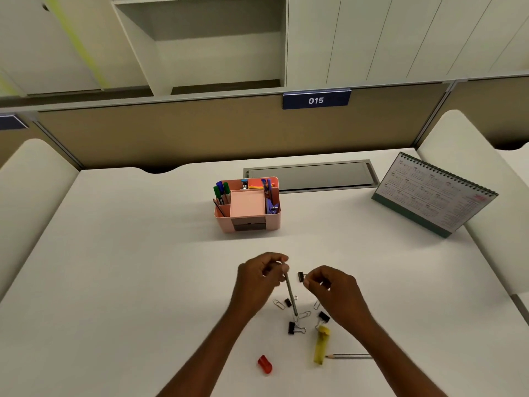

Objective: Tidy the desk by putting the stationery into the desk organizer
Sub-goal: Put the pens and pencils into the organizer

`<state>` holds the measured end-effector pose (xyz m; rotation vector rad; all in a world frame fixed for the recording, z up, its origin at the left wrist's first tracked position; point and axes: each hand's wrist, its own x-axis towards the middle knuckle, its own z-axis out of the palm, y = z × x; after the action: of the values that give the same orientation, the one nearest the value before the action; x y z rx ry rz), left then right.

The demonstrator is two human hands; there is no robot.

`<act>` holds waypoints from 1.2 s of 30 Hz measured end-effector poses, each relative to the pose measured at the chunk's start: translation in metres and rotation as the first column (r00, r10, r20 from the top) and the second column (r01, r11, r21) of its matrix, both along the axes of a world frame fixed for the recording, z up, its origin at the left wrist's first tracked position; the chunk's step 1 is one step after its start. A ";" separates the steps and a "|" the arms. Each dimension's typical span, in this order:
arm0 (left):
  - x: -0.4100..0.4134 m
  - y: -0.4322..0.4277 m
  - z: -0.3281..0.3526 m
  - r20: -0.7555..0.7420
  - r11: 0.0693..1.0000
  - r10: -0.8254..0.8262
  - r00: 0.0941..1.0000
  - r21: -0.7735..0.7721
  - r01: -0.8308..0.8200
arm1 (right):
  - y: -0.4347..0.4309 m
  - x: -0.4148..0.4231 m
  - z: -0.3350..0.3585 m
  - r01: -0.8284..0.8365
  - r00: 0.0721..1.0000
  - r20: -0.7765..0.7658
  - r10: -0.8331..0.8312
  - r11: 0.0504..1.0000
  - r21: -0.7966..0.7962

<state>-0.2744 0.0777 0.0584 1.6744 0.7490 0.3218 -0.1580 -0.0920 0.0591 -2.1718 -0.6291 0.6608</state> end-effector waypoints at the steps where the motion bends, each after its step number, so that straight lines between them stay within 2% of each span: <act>1: 0.000 0.006 0.003 0.011 0.998 0.058 0.998 -0.026 -0.058 | -0.004 -0.003 -0.005 -0.035 0.999 0.010 0.036 0.999 -0.034; 5: 0.000 0.038 0.018 0.077 0.971 0.238 0.968 0.009 -0.240 | -0.026 -0.019 -0.027 -0.203 0.975 0.059 0.215 0.964 -0.171; 10: -0.004 0.091 0.038 0.208 0.893 0.379 0.902 0.175 -0.415 | -0.051 -0.029 -0.042 -0.225 0.947 0.152 0.283 0.922 -0.316; 16: -0.006 0.149 0.053 0.273 0.794 0.534 0.800 0.163 -0.586 | -0.079 -0.028 -0.047 -0.298 0.879 0.207 0.430 0.833 -0.466; 19: -0.002 0.162 0.051 0.237 0.767 0.555 0.798 0.226 -0.601 | -0.091 -0.025 -0.056 -0.346 0.835 0.192 0.516 0.762 -0.547; 24: 0.007 0.174 0.041 0.171 0.750 0.560 0.810 0.310 -0.584 | -0.104 -0.025 -0.080 -0.325 0.777 0.228 0.587 0.684 -0.653; 31: 0.016 0.188 0.024 0.082 0.741 0.574 0.815 0.372 -0.559 | -0.106 -0.021 -0.082 -0.350 0.737 0.246 0.629 0.667 -0.657; 36: 0.024 0.190 0.015 0.014 0.739 0.562 0.827 0.440 -0.510 | -0.106 -0.019 -0.080 -0.353 0.726 0.293 0.622 0.702 -0.618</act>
<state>-0.2502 0.2681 0.0737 1.8660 1.3374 0.8548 -0.1771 -0.1977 -0.0212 -2.7336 -1.5230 0.6080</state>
